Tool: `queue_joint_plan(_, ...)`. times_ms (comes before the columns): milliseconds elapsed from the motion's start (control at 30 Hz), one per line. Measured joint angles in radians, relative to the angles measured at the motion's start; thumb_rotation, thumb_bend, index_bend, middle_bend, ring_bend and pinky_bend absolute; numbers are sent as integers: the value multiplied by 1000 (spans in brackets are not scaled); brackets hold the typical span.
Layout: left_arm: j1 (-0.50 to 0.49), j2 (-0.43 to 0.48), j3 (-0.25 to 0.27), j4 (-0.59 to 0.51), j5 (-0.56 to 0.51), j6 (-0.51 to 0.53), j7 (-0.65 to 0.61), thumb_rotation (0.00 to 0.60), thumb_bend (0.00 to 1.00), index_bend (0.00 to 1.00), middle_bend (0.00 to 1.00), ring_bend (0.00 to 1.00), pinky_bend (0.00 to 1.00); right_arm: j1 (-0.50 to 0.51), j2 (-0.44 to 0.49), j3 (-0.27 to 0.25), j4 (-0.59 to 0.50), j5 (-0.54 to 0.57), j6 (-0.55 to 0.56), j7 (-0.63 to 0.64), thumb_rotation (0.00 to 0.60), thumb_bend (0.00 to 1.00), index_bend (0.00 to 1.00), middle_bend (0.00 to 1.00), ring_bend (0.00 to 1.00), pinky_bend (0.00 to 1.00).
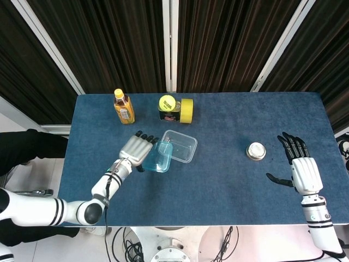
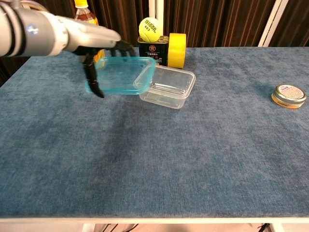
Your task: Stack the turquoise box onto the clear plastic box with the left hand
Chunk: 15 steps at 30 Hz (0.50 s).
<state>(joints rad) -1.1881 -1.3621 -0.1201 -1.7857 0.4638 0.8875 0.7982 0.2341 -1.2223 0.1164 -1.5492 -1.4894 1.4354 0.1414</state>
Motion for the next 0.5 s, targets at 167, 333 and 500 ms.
queue_joint_plan(167,-96,-36,-28,161,13,-188,-9,600,38,342,298,196,97,-13,10,-2,-15,8,6,-11,600,20,0,0,0,0)
queue_joint_plan(333,-155,-95,-48,342,114,-309,-61,600,38,338,295,187,96,-29,19,-4,-34,17,18,-29,600,21,0,0,0,0)
queue_joint_plan(500,-202,-162,-57,507,207,-425,-152,600,39,331,292,179,93,-45,26,-4,-55,25,30,-50,600,20,0,0,0,0)
